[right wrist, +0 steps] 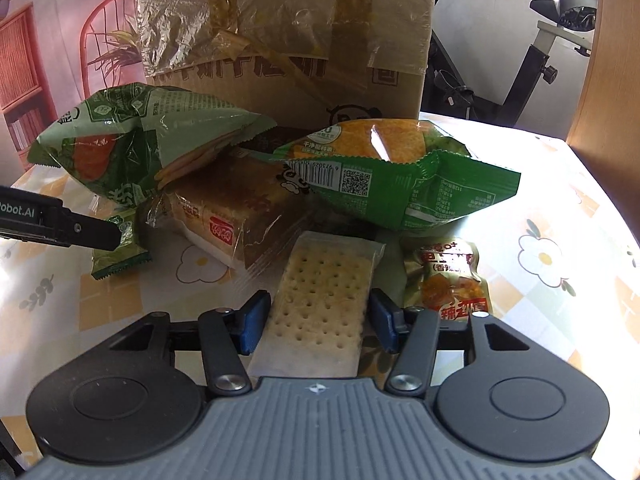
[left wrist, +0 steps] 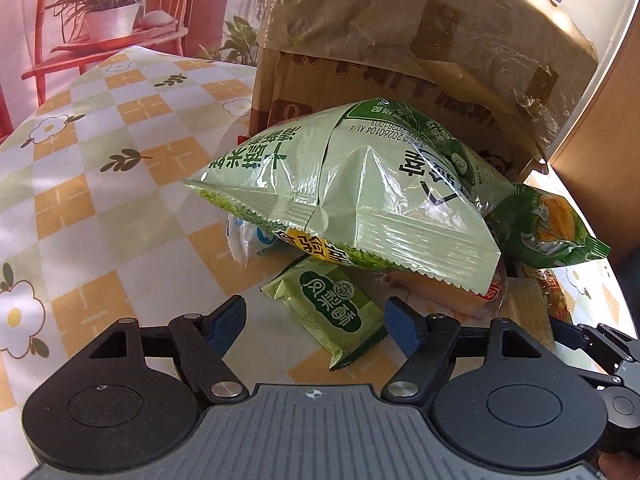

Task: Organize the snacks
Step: 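Move both tools back down to the snack pile in front of the box, then grasp the green cracker pack with the left tool while the right tool grasps the white cracker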

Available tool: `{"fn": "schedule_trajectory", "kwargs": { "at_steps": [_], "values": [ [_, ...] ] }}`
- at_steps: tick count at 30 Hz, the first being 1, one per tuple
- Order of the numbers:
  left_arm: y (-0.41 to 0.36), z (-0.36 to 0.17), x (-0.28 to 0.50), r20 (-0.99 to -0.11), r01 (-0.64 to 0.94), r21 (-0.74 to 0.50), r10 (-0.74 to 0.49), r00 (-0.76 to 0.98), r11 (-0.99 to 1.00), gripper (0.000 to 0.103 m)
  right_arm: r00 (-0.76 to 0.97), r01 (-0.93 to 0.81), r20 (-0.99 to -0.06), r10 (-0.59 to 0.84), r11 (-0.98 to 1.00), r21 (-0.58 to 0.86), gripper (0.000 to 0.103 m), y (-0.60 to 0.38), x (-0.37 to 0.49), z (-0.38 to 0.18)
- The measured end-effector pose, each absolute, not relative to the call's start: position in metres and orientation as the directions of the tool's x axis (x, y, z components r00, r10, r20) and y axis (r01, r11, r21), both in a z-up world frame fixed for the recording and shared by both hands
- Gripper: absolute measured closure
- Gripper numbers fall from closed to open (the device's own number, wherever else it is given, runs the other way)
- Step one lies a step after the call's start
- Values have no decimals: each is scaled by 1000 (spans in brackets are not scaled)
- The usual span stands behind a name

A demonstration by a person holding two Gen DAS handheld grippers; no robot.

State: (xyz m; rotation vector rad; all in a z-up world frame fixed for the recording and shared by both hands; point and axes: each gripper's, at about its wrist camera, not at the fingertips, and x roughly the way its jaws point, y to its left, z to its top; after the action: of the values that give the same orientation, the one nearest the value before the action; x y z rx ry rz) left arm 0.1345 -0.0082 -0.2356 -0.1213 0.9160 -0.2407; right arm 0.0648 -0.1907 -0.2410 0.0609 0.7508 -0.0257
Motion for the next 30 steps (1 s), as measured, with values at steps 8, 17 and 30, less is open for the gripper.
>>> {"fn": "schedule_trajectory", "kwargs": {
  "at_steps": [8,17,30],
  "values": [
    [-22,-243,142,-769,157,-147,-213,602,977,25,763,55,-646,-25,998,26,46,-183,58,-245],
    [9,-242,116,-768,125,-130,-179,615,984,25,775,56,-631,-32,998,17,46,-184,53,-245],
    [-6,-242,131,-767,197,-34,-152,624,980,26,779,51,-627,-16,998,38,46,-188,52,-245]
  ]
}}
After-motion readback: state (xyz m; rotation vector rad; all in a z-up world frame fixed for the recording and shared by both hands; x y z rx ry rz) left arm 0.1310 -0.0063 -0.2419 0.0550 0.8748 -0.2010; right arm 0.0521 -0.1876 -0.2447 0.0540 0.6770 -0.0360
